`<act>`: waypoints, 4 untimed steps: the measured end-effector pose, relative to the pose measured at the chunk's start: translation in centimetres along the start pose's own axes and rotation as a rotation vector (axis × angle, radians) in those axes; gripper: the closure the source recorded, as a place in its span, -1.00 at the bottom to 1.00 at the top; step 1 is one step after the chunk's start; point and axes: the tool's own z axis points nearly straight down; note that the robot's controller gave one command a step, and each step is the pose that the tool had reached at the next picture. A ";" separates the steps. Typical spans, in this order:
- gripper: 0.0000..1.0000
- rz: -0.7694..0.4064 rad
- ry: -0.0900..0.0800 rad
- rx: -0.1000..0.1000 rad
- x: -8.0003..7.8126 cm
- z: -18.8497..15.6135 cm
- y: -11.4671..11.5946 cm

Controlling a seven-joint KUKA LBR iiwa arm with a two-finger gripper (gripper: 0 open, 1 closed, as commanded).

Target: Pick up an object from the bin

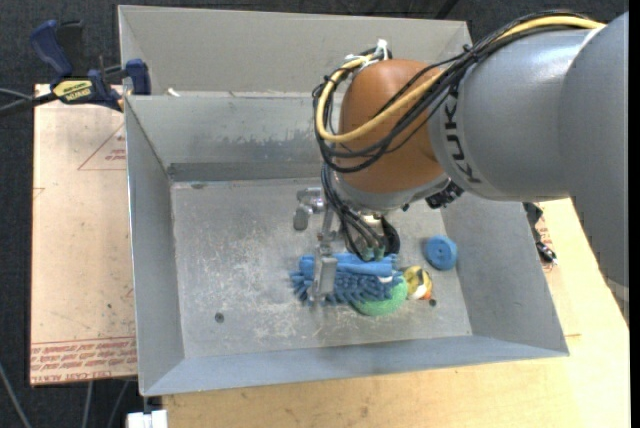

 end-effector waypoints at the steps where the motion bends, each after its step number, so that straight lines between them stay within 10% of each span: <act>1: -1.00 0.002 -0.007 -0.001 -0.2 -0.4 0.0; 2: -1.00 0.055 -0.012 -0.004 -0.2 2.1 -1.7; 3: 1.00 0.075 -0.008 -0.002 1.1 7.6 -6.2; 4: 1.00 0.075 -0.008 -0.002 1.1 7.6 -6.2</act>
Offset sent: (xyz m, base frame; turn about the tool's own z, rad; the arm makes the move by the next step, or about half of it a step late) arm -0.0025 -0.0486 -0.0664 0.1456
